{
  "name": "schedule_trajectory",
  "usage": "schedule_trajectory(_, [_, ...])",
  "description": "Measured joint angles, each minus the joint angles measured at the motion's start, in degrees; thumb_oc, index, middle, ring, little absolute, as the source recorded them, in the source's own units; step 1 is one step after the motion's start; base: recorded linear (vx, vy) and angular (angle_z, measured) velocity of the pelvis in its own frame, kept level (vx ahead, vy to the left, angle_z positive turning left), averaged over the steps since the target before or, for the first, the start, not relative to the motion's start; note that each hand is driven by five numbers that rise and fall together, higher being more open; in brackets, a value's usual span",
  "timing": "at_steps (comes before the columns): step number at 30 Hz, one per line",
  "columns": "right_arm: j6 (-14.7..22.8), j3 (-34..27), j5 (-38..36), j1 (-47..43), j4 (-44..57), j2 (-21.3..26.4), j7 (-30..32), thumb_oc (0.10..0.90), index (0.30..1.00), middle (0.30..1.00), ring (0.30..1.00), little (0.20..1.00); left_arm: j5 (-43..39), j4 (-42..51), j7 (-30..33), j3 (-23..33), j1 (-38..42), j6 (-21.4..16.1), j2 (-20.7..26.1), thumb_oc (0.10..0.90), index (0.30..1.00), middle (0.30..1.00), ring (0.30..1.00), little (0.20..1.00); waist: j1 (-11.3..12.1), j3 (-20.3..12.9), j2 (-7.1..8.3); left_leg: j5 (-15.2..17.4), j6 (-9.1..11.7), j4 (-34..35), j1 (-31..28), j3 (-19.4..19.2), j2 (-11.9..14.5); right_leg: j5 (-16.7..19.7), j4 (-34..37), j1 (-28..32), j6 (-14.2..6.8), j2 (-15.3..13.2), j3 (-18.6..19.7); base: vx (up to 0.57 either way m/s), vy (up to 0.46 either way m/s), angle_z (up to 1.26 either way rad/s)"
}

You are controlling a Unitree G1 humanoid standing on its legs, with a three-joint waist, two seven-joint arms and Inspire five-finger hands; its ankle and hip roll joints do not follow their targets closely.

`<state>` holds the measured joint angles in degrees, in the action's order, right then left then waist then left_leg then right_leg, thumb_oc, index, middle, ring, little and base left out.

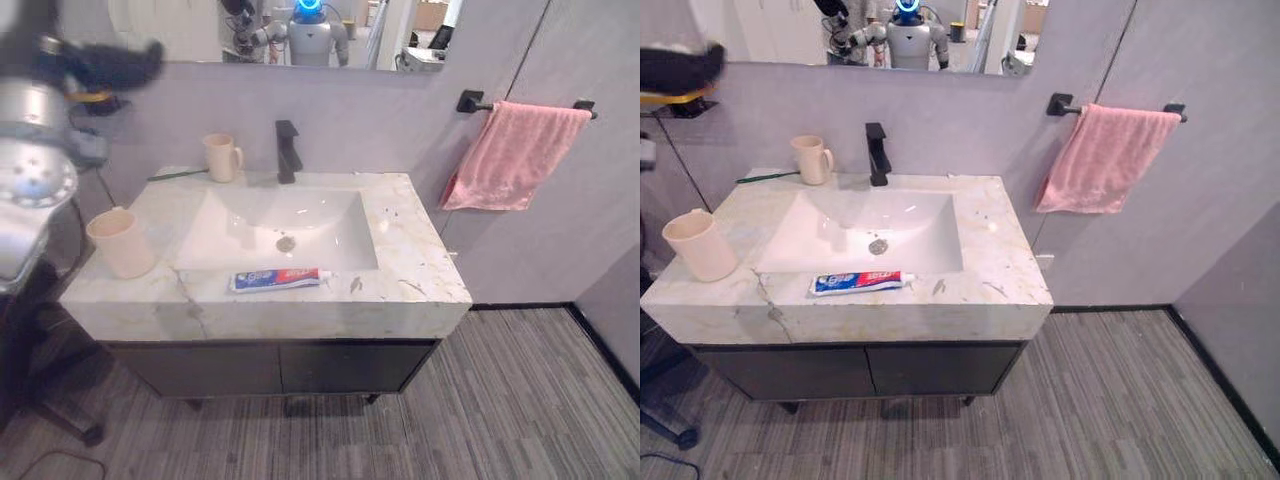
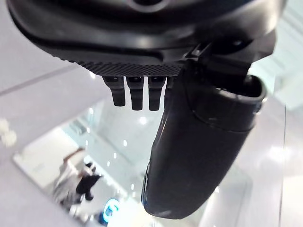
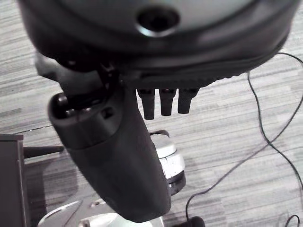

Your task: Organize the bathroom.

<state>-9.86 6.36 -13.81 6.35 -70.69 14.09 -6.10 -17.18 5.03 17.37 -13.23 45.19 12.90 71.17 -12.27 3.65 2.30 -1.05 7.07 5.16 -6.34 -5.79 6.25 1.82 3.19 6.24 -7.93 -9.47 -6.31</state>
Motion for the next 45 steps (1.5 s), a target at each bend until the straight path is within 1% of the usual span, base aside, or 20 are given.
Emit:
schedule_trajectory(1, [-0.12,0.01,0.02,-0.34,-0.3,-0.05,-0.1,0.8,0.9,0.9,0.9,0.9,0.11,0.01,-1.64,-1.22,0.85,0.69,0.01,0.8,0.9,0.9,0.9,0.9,-0.39,0.22,-0.35,0.0,0.0,0.0,-0.01,-0.13,0.0,0.02,0.01,-0.07,0.01,0.0,0.1,-0.02,-0.002,-0.09])
schedule_trajectory(2, [-0.51,0.0,0.03,-0.85,-0.39,-0.07,-0.12,0.8,0.9,0.9,0.9,0.9,1.19,-0.01,-4.04,-4.04,2.28,1.97,-0.01,0.8,0.9,0.9,0.9,0.9,-0.94,0.63,-1.33,0.03,0.03,0.0,0.0,-0.3,0.05,0.04,0.04,-0.19,0.01,0.05,0.17,-0.03,0.003,-0.09])
schedule_trajectory(4, [-1.28,0.38,-0.03,-0.96,-0.48,-0.12,-0.17,0.8,0.9,0.9,0.9,0.9,2.94,-1.12,-7.7,-8.07,3.94,2.46,0.02,0.8,0.9,0.9,0.9,0.9,-1.39,0.44,-2.61,0.08,0.11,0.0,0.02,-0.44,0.33,0.1,0.35,-0.2,0.08,0.32,0.18,-0.03,0.011,-0.05])
schedule_trajectory(5, [-1.95,0.99,-0.03,-0.99,-0.46,-0.21,-0.27,0.8,0.9,0.9,0.9,0.9,4.02,-2.18,-9.93,-10.38,5.8,2.73,0.11,0.8,0.9,0.9,0.9,0.9,-1.44,0.47,-2.88,0.08,0.12,0.0,0.03,-0.49,0.49,0.11,0.45,-0.21,0.09,0.45,0.17,0.0,0.0,0.0])
schedule_trajectory(9, [-3.05,1.67,0.11,-1.52,-0.46,-0.23,-0.24,0.8,0.9,0.9,0.9,0.9,4.32,-5.97,-19.83,-14.81,10.78,4.81,0.49,0.8,0.9,0.9,0.9,0.9,-1.57,0.43,-3.01,0.08,0.14,-0.01,0.09,-0.6,0.54,0.27,0.77,-0.21,0.31,0.53,0.19,0.0,0.0,0.0])
schedule_trajectory(11, [-3.36,1.75,0.11,-1.68,-0.45,-0.25,-0.11,0.8,0.9,0.9,0.9,0.9,4.43,-8.47,-24.5,-17.35,12.16,4.96,1.38,0.8,0.9,0.9,0.9,0.9,-1.62,0.42,-3.0,0.08,0.14,-0.01,0.01,-0.73,0.52,0.31,0.77,-0.22,0.37,0.51,0.27,0.0,0.0,0.0])
schedule_trajectory(12, [-3.46,2.11,0.11,-1.66,-0.46,-0.25,-0.03,0.8,0.9,0.9,0.9,0.9,4.72,-10.75,-29.32,-19.17,12.79,5.5,1.53,0.8,0.9,0.9,0.9,0.9,-1.85,0.4,-2.97,0.09,0.16,-0.01,0.02,-0.77,0.51,0.32,0.78,-0.26,0.38,0.49,0.28,0.0,0.0,0.0])
schedule_trajectory(13, [-3.5,2.12,0.11,-1.73,-0.44,-0.25,-0.01,0.8,0.9,0.9,0.9,0.9,5.0,-11.44,-30.91,-19.97,12.91,5.65,1.69,0.8,0.9,0.9,0.9,0.9,-1.81,0.39,-2.97,0.07,0.15,-0.01,0.01,-0.76,0.52,0.33,0.78,-0.26,0.39,0.5,0.29,-0.03,0.023,-0.02])
schedule_trajectory(15, [-3.71,2.17,0.31,-1.76,-0.46,-0.31,0.23,0.8,0.9,0.9,0.9,0.9,6.75,-13.76,-38.89,-23.67,12.96,6.19,1.92,0.8,0.9,0.9,0.9,0.9,-1.84,0.16,-2.97,0.07,0.16,0.0,0.14,-0.93,0.52,0.37,0.75,-0.59,0.43,0.51,0.46,-0.02,0.02,-0.04])
schedule_trajectory(16, [-3.87,2.16,0.5,-1.74,-0.45,-0.31,0.26,0.8,0.9,0.9,0.9,0.9,6.86,-14.08,-40.51,-24.46,12.94,6.18,1.92,0.8,0.9,0.9,0.9,0.9,-1.77,-0.08,-3.0,0.06,0.16,0.0,0.3,-0.97,0.52,0.39,0.73,-0.84,0.43,0.51,0.49,0.0,0.0,0.0])
schedule_trajectory(18, [-4.48,2.16,0.75,-1.9,-0.48,-0.33,0.29,0.8,0.9,0.9,0.9,0.9,9.26,-14.7,-46.54,-27.16,12.79,6.18,1.8,0.8,0.9,0.9,0.9,0.9,-1.86,-0.51,-3.01,-0.1,0.13,-0.02,0.95,-1.01,0.52,0.63,0.73,-1.45,0.46,0.51,0.52,0.0,0.0,0.0])
schedule_trajectory(19, [-4.48,2.16,0.75,-1.9,-0.48,-0.33,0.29,0.8,0.9,0.9,0.9,0.9,9.26,-14.7,-46.54,-27.16,12.79,6.18,1.8,0.8,0.9,0.9,0.9,0.9,-1.86,-0.51,-3.01,-0.1,0.13,-0.02,0.95,-1.01,0.52,0.63,0.73,-1.45,0.46,0.51,0.52,0.0,0.0,0.0])
schedule_trajectory(20, [-4.59,2.17,1.96,-2.03,-0.48,-0.36,0.28,0.8,0.9,0.9,0.9,0.9,11.36,-14.89,-49.86,-28.11,12.68,6.21,1.21,0.8,0.9,0.9,0.9,0.9,-1.88,-0.53,-2.97,-0.1,0.12,-0.02,0.98,-1.07,0.51,0.64,0.73,-1.53,0.46,0.51,0.58,0.0,0.0,0.0])
schedule_trajectory(22, [-4.87,2.18,2.14,-2.36,-0.48,-0.37,0.31,0.8,0.9,0.9,0.9,0.9,12.74,-15.21,-52.31,-28.23,12.64,6.23,0.55,0.8,0.9,0.9,0.9,0.9,-1.84,-0.6,-3.01,-0.11,0.12,-0.02,1.0,-1.19,0.52,0.65,0.73,-1.67,0.45,0.51,0.66,0.0,0.0,0.0])
schedule_trajectory(25, [-5.99,2.6,2.21,-2.72,-0.5,-0.28,0.38,0.8,0.9,0.9,0.9,0.9,13.84,-16.16,-54.42,-28.2,12.36,6.62,-0.96,0.8,0.9,0.9,0.9,0.9,-1.85,-0.88,-3.15,-0.12,0.11,-0.02,0.98,-1.31,0.52,0.66,0.73,-1.72,0.45,0.53,0.82,0.0,0.001,-0.01])
schedule_trajectory(29, [-6.19,2.65,2.21,-2.77,-0.53,-0.27,0.36,0.8,0.9,0.9,0.9,0.9,15.63,-16.35,-56.84,-28.09,9.39,7.44,-1.91,0.8,0.9,0.9,0.9,0.9,-2.02,-1.15,-3.49,-0.12,0.11,-0.03,0.92,-1.81,0.53,0.75,0.73,-1.96,0.44,0.56,1.36,0.01,0.014,-0.07])
schedule_trajectory(33, [-6.4,2.68,2.22,-2.77,-0.51,-0.25,0.34,0.8,0.9,0.9,0.9,0.9,17.33,-16.87,-57.55,-26.55,3.2,7.53,-3.4,0.8,0.9,0.9,0.9,0.9,-2.06,-1.49,-4.01,-0.14,0.08,-0.01,0.9,-2.25,0.52,1.02,0.82,-2.24,0.39,0.58,1.94,0.0,0.019,-0.06])
schedule_trajectory(38, [-6.86,2.97,2.22,-2.72,-0.51,-0.23,0.4,0.8,0.9,0.9,0.9,0.9,17.83,-16.91,-57.23,-26.2,-2.09,7.56,-3.5,0.8,0.9,0.9,0.9,0.9,-1.89,-1.85,-4.45,-0.23,0.03,-0.02,1.12,-2.35,0.51,1.14,0.93,-2.56,0.34,0.6,2.02,0.0,0.0,0.0])
schedule_trajectory(44, [-6.84,3.4,2.28,-2.72,-0.53,-0.23,0.49,0.8,0.9,0.9,0.9,0.9,18.95,-17.69,-54.51,-25.92,-3.2,7.22,-4.04,0.8,0.9,0.9,0.9,0.9,-1.52,-2.15,-4.68,-0.5,-0.03,-0.04,1.84,-2.33,0.51,1.38,0.93,-3.27,0.36,0.6,2.02,-0.03,-0.008,0.0])
schedule_trajectory(45, [-6.79,3.42,2.27,-2.7,-0.52,-0.23,0.58,0.8,0.9,0.9,0.9,0.9,19.93,-18.65,-53.56,-24.38,-3.58,7.17,-5.41,0.8,0.9,0.9,0.9,0.9,-1.3,-2.2,-4.73,-0.51,-0.03,-0.04,1.78,-2.3,0.52,1.38,0.92,-3.19,0.36,0.63,2.01,0.0,0.0,0.0])
